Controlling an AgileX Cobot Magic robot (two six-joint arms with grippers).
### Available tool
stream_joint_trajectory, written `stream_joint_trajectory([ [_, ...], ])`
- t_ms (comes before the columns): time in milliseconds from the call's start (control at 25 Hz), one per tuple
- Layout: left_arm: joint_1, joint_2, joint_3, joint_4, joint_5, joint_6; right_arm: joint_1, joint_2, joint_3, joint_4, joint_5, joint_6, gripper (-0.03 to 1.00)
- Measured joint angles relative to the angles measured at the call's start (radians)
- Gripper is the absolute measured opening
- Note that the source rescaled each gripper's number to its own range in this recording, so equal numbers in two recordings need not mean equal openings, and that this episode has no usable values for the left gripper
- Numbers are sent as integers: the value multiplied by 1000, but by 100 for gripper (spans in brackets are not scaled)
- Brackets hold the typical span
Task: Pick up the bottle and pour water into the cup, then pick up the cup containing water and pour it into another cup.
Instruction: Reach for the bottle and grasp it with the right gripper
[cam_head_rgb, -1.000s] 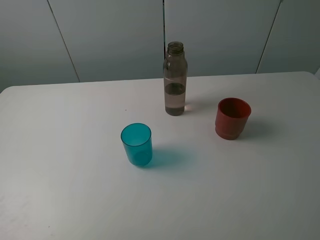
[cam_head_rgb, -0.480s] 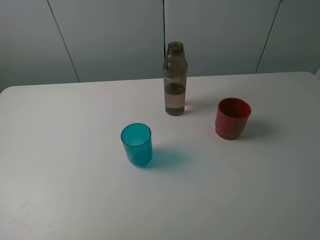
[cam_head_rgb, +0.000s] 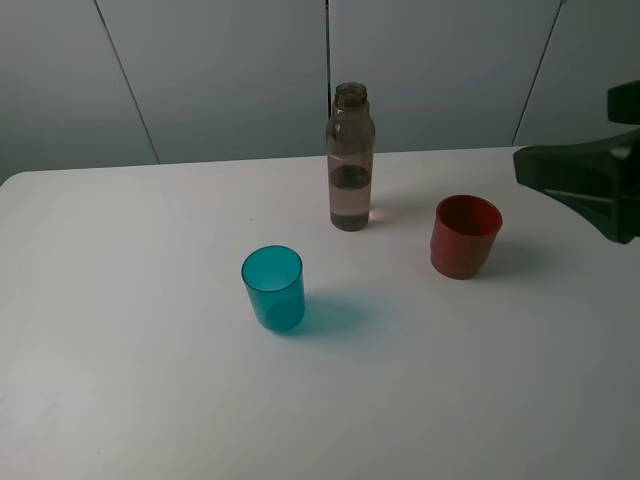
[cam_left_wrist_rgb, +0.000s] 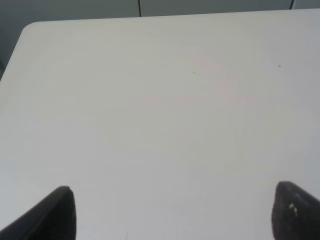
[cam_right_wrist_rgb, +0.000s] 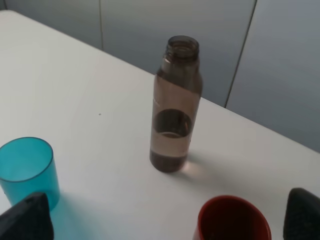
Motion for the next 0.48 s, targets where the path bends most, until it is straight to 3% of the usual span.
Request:
stream_joint_trajectory([
  [120,0,0,0,0,0,0,68,93,-77,-34,-47,7,100],
  [240,0,0,0,0,0,0,123,174,-109,-96,-179,89,100],
  [320,0,0,0,0,0,0,159,229,-107,-214,-298,246,100],
  [480,0,0,0,0,0,0,206,344,-76,-532,-537,721,100],
])
